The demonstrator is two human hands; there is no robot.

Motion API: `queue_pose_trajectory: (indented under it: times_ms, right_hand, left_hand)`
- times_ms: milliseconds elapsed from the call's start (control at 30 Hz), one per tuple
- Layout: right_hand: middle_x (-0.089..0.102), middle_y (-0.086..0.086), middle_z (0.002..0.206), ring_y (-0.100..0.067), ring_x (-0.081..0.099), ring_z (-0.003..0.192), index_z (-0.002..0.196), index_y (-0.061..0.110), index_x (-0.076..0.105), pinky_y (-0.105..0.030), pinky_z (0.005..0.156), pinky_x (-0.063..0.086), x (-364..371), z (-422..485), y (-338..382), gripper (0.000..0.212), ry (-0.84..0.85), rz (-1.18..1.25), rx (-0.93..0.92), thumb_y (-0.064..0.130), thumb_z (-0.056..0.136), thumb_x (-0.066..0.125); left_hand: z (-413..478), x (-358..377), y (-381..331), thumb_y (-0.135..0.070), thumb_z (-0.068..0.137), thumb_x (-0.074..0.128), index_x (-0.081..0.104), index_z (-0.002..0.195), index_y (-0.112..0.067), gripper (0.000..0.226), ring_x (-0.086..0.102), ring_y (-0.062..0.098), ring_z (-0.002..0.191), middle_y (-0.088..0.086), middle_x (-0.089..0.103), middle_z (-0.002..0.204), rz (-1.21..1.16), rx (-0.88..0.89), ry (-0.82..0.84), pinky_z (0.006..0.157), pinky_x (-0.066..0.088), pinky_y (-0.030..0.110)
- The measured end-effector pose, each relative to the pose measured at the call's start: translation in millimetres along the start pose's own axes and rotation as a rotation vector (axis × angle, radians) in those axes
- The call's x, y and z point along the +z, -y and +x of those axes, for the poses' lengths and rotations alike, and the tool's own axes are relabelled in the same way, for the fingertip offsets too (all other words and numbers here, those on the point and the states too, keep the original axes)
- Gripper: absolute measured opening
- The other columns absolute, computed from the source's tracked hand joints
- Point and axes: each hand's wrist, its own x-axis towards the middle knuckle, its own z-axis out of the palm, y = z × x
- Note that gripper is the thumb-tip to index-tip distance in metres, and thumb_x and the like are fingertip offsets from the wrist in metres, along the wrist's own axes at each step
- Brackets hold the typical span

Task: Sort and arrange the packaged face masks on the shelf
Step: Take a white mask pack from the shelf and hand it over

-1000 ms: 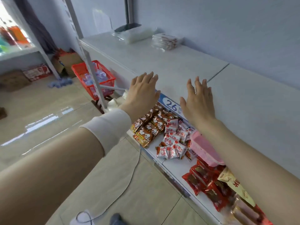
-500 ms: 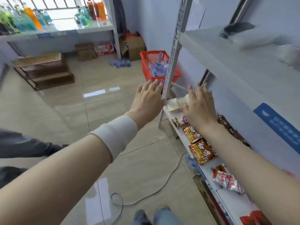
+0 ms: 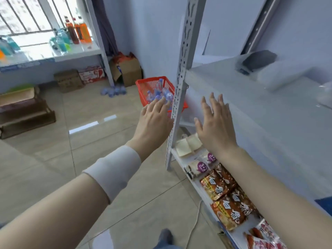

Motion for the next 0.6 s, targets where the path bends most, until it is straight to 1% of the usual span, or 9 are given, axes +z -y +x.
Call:
queue_pose_trajectory:
  times_ms: [100,200,333,467,533,600]
  right_hand:
    - [0.008,-0.018,0.156,-0.034,0.0,0.145,0.148,0.007,0.016,-0.044,0.117,0.002,-9.4,29.5,-29.8,0.06,-0.046,-0.021,0.091,0.029,0.097,0.04]
    - [0.012,-0.019,0.155,-0.036,0.004,0.144,0.147,0.005,0.02,-0.045,0.116,0.004,-17.7,44.7,-58.7,0.06,-0.091,-0.069,0.189,0.028,0.097,0.042]
    - [0.003,-0.014,0.157,-0.031,-0.003,0.145,0.149,0.009,0.011,-0.041,0.116,-0.001,-30.8,50.5,-95.3,0.06,-0.103,-0.137,0.374,0.032,0.099,0.034]
    - [0.005,-0.013,0.157,-0.03,0.0,0.145,0.149,0.01,0.014,-0.036,0.115,-0.002,-46.9,41.0,-130.3,0.059,-0.195,-0.192,0.57,0.032,0.099,0.036]
    - [0.007,-0.012,0.157,-0.028,0.002,0.146,0.149,0.01,0.015,-0.034,0.115,0.0,-54.6,31.6,-148.5,0.059,-0.224,-0.195,0.687,0.032,0.098,0.036]
    - [0.011,-0.013,0.157,-0.029,0.007,0.145,0.148,0.009,0.016,-0.037,0.117,0.008,-61.7,21.5,-167.6,0.059,-0.245,-0.179,0.81,0.031,0.098,0.038]
  left_hand:
    - [49.3,-1.3,-19.4,-0.034,0.098,0.041,0.026,0.147,-0.014,0.055,0.014,0.023,0.145,0.005,0.019,0.157,-0.02,0.115,-0.006,0.115,0.01,0.035]
    - [92.8,-1.3,-46.8,-0.035,0.099,0.039,0.021,0.149,-0.016,0.056,0.01,0.021,0.146,0.002,0.015,0.158,-0.034,0.233,0.003,0.115,0.006,0.033]
    - [144.3,3.7,-91.7,-0.036,0.1,0.036,0.018,0.15,-0.017,0.057,0.007,0.019,0.146,0.0,0.012,0.159,-0.063,0.422,0.039,0.116,0.005,0.033]
    - [177.7,13.2,-142.3,-0.035,0.1,0.036,0.02,0.148,-0.017,0.055,0.008,0.019,0.146,0.0,0.013,0.158,-0.137,0.613,0.084,0.116,0.007,0.033]
    - [186.2,22.1,-169.3,-0.036,0.1,0.035,0.017,0.149,-0.018,0.055,0.007,0.019,0.146,-0.001,0.011,0.159,-0.161,0.709,0.119,0.116,0.007,0.033]
    - [190.2,32.0,-197.6,-0.037,0.1,0.034,0.015,0.15,-0.018,0.056,0.008,0.018,0.146,-0.001,0.011,0.159,-0.184,0.778,0.163,0.116,0.007,0.032]
